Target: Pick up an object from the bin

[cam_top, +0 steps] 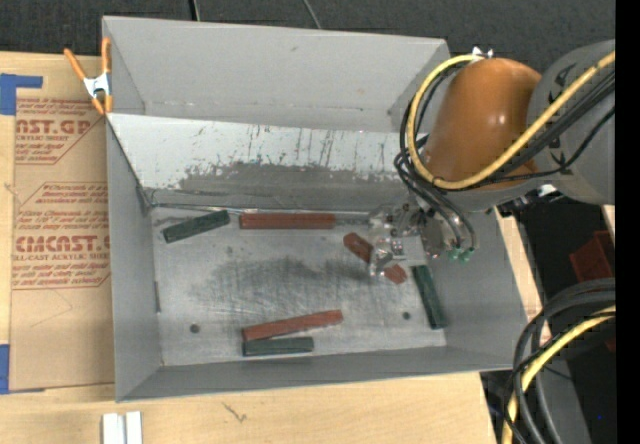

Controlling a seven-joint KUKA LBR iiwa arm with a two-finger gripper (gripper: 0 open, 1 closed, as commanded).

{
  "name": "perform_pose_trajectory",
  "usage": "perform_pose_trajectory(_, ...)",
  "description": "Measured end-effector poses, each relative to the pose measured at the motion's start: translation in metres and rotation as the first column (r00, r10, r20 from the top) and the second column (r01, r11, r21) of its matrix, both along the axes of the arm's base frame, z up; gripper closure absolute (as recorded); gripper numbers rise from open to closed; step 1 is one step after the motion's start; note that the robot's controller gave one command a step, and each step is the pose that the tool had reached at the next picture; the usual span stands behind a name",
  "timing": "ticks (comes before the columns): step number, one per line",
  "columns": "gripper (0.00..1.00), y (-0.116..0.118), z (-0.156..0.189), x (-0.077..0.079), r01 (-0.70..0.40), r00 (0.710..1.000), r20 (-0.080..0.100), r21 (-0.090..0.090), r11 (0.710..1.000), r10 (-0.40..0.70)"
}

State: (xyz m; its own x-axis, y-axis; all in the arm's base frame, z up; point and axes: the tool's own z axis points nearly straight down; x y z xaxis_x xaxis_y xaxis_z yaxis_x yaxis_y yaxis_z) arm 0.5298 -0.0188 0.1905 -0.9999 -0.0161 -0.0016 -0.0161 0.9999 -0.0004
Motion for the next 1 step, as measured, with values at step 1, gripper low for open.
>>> perform_pose_trajectory(1,1.00,-0.0033,0.1158,0.0053,-0.007,1.000,0.002,0.000,1.000,0.007)
